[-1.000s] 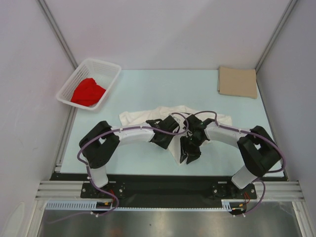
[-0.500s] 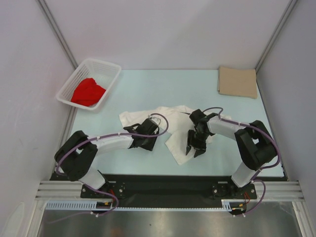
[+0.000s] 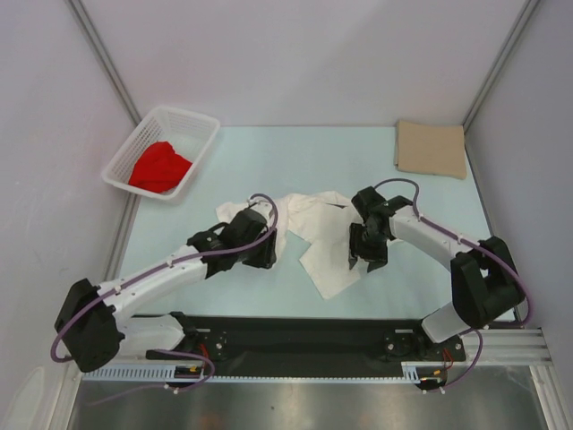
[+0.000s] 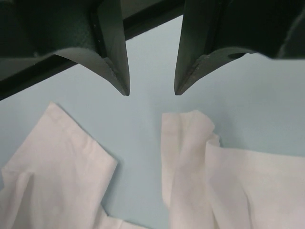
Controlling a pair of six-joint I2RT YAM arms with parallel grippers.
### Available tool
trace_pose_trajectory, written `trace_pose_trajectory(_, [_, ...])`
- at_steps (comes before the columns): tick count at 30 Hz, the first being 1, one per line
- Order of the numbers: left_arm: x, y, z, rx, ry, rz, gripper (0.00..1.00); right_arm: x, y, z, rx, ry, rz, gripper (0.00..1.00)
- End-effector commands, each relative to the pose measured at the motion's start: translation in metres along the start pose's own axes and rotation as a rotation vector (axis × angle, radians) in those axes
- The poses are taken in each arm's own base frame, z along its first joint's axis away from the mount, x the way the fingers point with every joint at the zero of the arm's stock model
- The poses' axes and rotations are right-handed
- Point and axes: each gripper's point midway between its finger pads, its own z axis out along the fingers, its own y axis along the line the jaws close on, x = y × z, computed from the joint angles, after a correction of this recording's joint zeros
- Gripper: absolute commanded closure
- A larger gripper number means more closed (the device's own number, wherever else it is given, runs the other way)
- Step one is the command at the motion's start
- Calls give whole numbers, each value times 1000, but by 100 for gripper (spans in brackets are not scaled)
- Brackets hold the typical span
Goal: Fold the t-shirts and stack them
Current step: Flatten the tshirt out
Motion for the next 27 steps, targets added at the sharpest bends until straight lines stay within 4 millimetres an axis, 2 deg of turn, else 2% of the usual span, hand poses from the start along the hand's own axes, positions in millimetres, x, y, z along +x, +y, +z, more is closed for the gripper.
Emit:
trace_pose_trajectory(1, [-14,-10,14,16,12,23,52,6,36,-22,-147,-5,-25,43])
trace_pose_trajectory(4, [-5,-12,37,12,74,61,57,16,56,-16,-212,22,-3,44])
trace_pose_trajectory(5, [-5,-12,41,12,78,74,57,15,62,-15,-236,18,0,44])
trace_pose_trajectory(7, [-8,-7,48,-28,78,86,57,26,73,-13,-279,54,23,44])
trace_pose_trajectory(9, [-2,1,55,-69,119,121,58,33,80,-12,-316,66,41,44])
trace_pose_trajectory(10, [-5,2,56,-86,115,126,59,34,81,-11,-316,69,42,44])
trace_pose_trajectory(15, [7,8,65,-114,161,147,57,45,83,-7,-312,77,35,43])
trace_pose_trajectory(21, [10,-1,68,-105,158,172,53,50,90,-5,-312,81,26,43])
trace_pose_trajectory(23, [10,-3,72,-109,170,181,54,53,90,-3,-312,91,32,43])
trace_pose_trajectory(27, [16,2,77,-152,205,193,62,53,92,-2,-317,95,39,43])
